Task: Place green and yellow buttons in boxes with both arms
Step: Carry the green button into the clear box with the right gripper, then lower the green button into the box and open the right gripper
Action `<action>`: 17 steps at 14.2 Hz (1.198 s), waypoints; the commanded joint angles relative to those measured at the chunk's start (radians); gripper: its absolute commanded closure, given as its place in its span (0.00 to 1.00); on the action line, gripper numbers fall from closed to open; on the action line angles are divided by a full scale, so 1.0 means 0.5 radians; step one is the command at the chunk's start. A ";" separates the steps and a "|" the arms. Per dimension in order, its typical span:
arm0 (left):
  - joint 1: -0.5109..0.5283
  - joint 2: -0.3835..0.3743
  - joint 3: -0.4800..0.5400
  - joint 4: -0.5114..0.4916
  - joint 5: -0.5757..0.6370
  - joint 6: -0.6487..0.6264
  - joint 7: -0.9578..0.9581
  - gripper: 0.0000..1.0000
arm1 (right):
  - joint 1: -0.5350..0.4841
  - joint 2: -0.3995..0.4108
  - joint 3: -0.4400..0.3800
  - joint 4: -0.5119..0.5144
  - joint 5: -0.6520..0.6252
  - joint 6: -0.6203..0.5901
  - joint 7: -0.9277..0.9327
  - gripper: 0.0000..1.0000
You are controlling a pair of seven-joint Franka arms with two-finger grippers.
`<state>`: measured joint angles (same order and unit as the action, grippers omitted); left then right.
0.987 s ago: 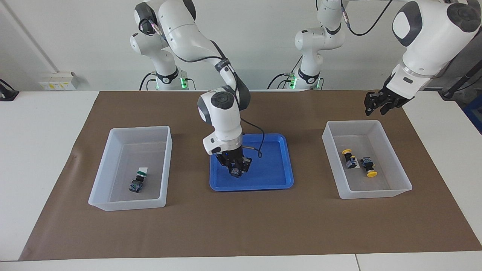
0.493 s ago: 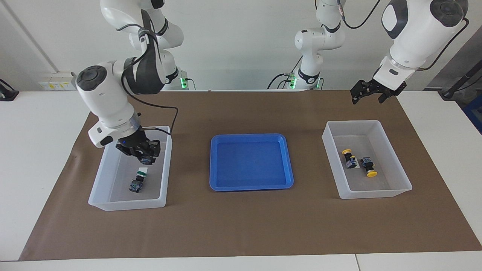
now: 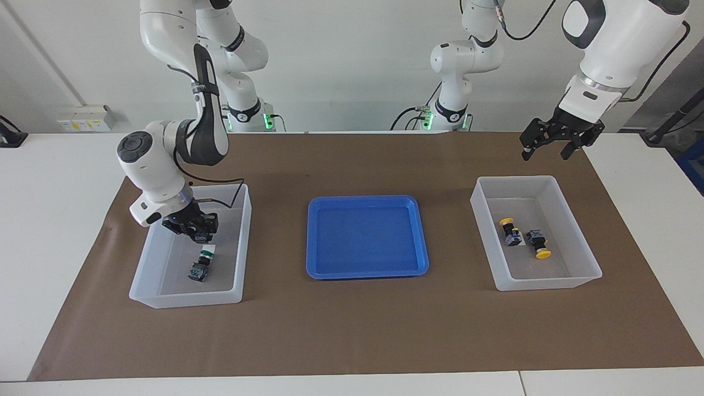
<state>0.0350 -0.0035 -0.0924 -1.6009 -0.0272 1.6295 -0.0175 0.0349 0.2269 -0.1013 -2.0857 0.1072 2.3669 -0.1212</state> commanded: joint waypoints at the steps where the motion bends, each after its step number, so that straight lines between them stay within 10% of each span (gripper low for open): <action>1: -0.012 -0.045 0.001 -0.050 -0.022 0.042 -0.020 0.00 | -0.039 -0.037 0.028 -0.081 0.031 0.104 -0.061 1.00; 3: -0.012 -0.045 0.004 -0.047 -0.022 0.045 -0.011 0.00 | -0.039 0.000 0.028 -0.081 0.031 0.181 -0.064 1.00; 4: -0.012 -0.045 0.007 -0.047 -0.010 0.045 -0.008 0.00 | -0.036 0.009 0.028 -0.081 0.031 0.187 -0.052 0.84; 6: -0.009 -0.045 0.007 -0.047 -0.004 0.036 -0.005 0.00 | -0.039 0.012 0.028 -0.072 0.031 0.190 -0.049 0.00; 17: -0.006 -0.045 0.001 -0.032 0.088 -0.025 -0.020 0.00 | 0.203 -0.150 0.025 0.424 -0.223 -0.495 0.595 0.00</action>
<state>0.0338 -0.0037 -0.0937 -1.6009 -0.0020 1.6304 -0.0175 0.1476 0.1711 -0.0946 -1.9518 0.0348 2.2394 0.1449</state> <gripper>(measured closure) 0.000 0.000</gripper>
